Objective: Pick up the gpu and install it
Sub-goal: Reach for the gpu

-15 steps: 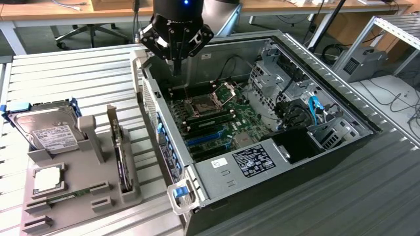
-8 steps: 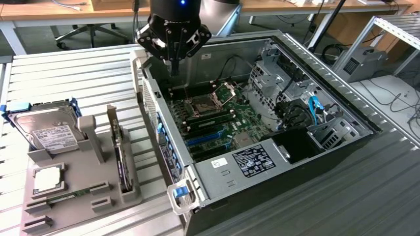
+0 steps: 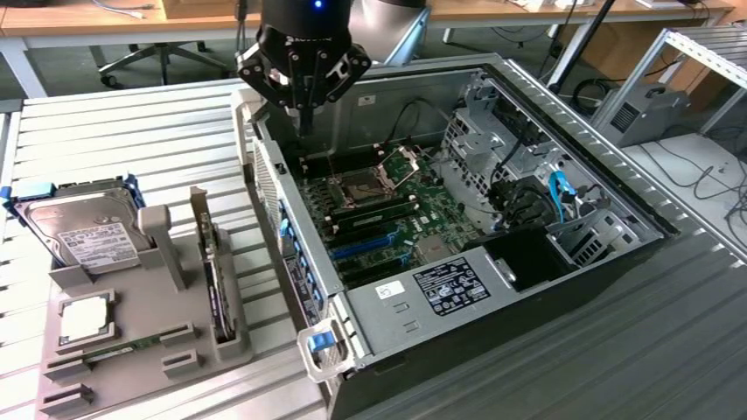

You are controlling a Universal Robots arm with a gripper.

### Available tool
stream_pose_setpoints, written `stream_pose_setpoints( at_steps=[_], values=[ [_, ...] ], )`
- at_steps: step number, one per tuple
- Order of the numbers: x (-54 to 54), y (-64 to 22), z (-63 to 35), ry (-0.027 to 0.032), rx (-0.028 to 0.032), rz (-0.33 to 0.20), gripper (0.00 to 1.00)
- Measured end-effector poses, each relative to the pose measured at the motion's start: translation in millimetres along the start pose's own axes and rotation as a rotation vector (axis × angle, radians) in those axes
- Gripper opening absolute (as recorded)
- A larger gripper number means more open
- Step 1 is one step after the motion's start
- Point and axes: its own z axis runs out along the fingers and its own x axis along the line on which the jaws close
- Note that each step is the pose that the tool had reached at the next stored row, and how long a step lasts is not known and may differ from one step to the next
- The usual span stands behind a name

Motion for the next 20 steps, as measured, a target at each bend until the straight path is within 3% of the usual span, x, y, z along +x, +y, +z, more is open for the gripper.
stream_pose_setpoints(
  at_steps=[20],
  values=[
    [11.6, -0.9, -0.3, 0.0, 0.0, 0.0, 0.11]
  ],
)
